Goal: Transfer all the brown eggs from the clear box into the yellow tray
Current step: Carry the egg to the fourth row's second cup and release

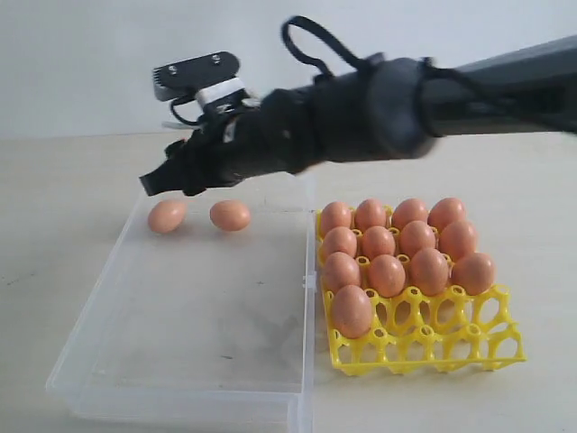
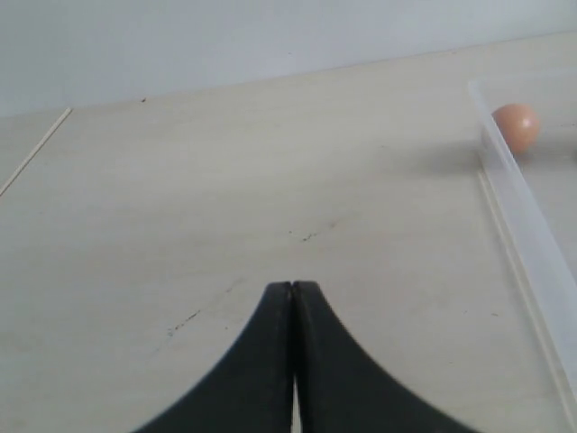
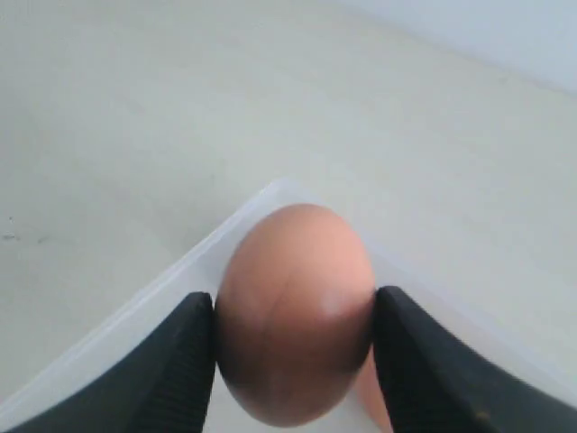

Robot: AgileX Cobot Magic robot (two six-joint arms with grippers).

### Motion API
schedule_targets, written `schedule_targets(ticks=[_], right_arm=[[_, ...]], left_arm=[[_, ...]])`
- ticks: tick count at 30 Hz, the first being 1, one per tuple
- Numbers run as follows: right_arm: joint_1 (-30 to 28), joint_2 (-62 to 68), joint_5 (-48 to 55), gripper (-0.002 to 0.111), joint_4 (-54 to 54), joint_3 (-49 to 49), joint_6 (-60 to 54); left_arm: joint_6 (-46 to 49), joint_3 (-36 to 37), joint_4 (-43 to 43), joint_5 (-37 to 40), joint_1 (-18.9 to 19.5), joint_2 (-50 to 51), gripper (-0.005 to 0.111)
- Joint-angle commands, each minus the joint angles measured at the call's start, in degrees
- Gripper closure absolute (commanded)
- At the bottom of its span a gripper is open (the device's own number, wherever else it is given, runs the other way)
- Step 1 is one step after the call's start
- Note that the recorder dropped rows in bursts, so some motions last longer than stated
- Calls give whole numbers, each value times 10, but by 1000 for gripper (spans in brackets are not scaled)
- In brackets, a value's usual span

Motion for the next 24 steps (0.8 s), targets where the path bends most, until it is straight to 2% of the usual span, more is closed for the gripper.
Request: schedule_targets(ticks=[1, 5, 12, 16, 24], right_arm=[[-1, -138, -222, 108, -21, 238, -20], [-1, -244, -341, 108, 6, 427, -36], [-1, -330, -413, 108, 79, 614, -45], [-1, -333, -417, 108, 101, 663, -39], [-1, -307, -431, 108, 115, 671, -26]], left_arm=[[-3, -2, -1, -5, -3, -3, 107], [-3, -2, -1, -5, -3, -3, 107], [-3, -2, -1, -5, -3, -3, 107], [-3, -2, -1, -5, -3, -3, 107], [-3, -2, -1, -5, -3, -3, 107]])
